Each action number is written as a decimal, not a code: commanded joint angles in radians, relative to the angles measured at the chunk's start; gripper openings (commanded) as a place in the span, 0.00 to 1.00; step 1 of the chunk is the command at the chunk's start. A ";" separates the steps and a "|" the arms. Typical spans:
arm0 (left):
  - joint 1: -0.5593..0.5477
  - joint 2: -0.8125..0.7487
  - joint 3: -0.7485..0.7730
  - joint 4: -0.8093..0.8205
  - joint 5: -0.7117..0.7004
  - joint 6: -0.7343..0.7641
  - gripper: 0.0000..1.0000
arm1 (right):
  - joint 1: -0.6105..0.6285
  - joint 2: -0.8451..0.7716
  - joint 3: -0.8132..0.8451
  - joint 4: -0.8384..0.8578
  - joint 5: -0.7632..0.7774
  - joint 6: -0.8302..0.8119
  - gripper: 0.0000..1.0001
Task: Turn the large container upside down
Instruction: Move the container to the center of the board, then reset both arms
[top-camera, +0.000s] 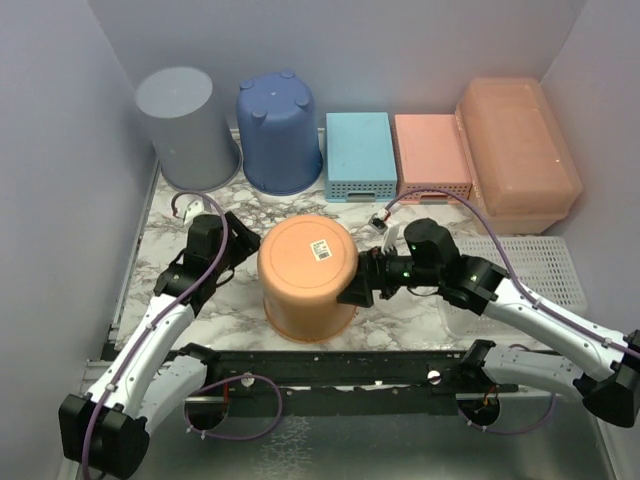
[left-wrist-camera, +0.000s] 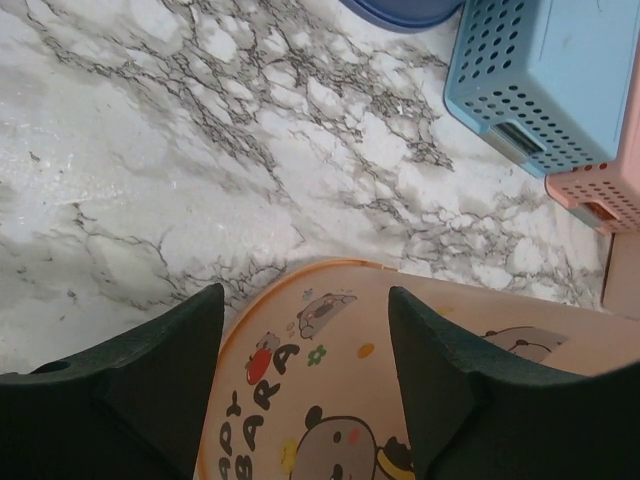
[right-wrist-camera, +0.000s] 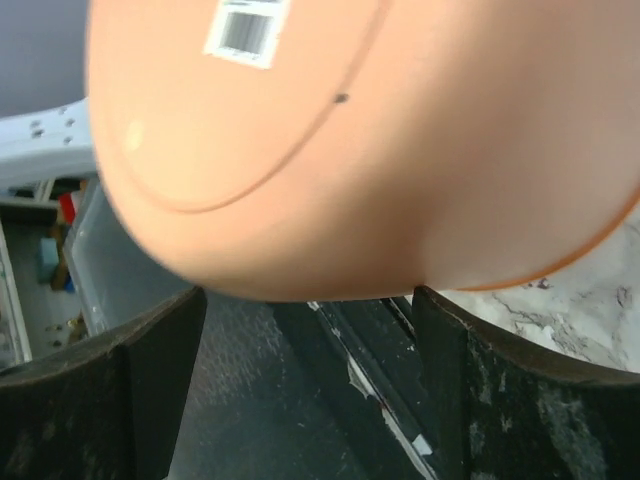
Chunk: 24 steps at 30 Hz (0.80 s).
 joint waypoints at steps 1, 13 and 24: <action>-0.006 0.060 0.030 0.106 0.095 -0.032 0.68 | 0.005 0.067 0.084 0.032 0.292 0.093 0.89; -0.036 0.172 0.115 0.157 0.018 0.003 0.74 | -0.002 0.170 0.260 -0.058 0.669 0.044 0.96; -0.035 0.161 0.349 -0.209 -0.243 0.237 0.99 | -0.120 0.064 0.277 -0.126 1.032 -0.183 1.00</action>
